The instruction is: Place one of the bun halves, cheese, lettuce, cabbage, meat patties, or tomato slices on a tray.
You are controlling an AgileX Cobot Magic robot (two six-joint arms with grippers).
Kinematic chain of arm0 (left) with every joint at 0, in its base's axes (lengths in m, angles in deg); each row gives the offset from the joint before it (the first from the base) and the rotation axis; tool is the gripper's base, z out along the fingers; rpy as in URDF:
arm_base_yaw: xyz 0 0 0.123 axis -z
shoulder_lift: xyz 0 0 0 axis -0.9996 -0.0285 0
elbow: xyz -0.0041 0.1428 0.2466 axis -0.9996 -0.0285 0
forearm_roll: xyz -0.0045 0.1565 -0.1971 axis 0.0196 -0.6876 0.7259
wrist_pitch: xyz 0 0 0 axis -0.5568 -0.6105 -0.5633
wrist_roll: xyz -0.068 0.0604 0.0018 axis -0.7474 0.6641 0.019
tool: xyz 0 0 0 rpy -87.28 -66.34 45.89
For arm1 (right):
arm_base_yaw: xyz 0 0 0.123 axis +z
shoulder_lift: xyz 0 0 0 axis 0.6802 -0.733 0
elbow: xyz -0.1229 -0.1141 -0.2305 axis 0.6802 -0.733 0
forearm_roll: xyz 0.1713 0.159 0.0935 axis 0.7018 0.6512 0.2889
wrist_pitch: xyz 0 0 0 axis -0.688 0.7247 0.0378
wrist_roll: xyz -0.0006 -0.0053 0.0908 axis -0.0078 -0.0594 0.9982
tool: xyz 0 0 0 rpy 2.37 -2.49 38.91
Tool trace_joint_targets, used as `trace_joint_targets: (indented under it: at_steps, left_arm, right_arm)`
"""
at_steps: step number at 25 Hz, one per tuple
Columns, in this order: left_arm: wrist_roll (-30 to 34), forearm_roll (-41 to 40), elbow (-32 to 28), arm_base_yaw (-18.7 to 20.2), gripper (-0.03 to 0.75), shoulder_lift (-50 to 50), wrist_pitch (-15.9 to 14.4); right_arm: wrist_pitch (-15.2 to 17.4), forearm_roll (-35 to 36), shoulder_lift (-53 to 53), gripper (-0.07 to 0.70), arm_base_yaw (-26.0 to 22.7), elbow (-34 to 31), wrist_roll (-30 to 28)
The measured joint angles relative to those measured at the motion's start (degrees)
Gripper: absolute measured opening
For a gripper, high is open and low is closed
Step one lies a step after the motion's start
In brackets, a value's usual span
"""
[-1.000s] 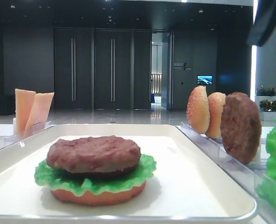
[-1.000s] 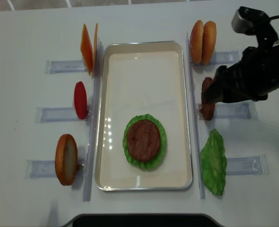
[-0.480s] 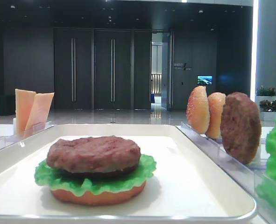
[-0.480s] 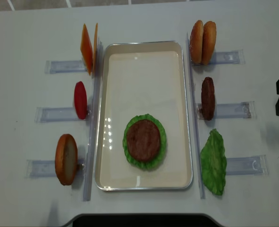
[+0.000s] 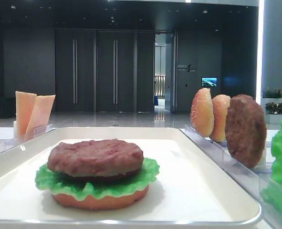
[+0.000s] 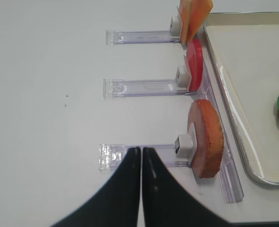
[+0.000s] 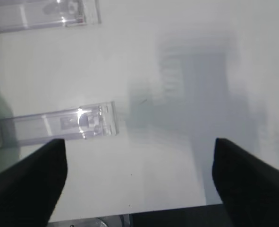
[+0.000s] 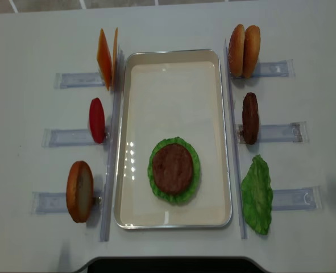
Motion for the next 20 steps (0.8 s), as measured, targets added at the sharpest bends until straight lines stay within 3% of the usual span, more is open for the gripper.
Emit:
trace_joint_targets:
  at_steps: [9,20]
  left_arm:
    - [0.0,0.0,0.0,0.0,0.0,0.0,0.0]
    - [0.0,0.0,0.0,0.0,0.0,0.0,-0.04]
  right_arm:
    - [6.3,1.23,27.59,0.591,1.61,-8.43,0.0]
    - [5.29,0.22,51.69,0.591,1.66,-11.19,0.02]
